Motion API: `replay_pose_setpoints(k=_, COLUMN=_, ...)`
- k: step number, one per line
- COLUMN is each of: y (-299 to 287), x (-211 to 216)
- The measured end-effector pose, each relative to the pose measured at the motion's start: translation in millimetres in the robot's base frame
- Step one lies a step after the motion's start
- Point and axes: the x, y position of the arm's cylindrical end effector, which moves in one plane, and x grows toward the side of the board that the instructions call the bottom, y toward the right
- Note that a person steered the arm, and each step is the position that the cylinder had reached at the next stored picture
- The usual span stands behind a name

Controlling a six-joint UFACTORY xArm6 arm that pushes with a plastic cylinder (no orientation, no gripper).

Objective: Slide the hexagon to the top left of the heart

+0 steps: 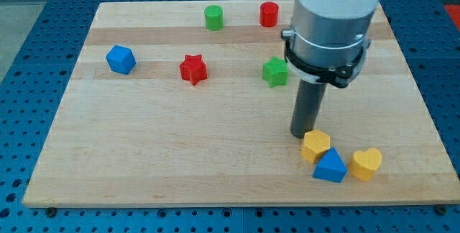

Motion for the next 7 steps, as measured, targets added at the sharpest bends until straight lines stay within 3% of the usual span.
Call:
replay_pose_setpoints(k=2, y=-41.7, x=5.2)
replay_pose_setpoints(k=3, y=-46.8, x=27.7)
replay_pose_setpoints(k=7, y=-6.3, x=24.9)
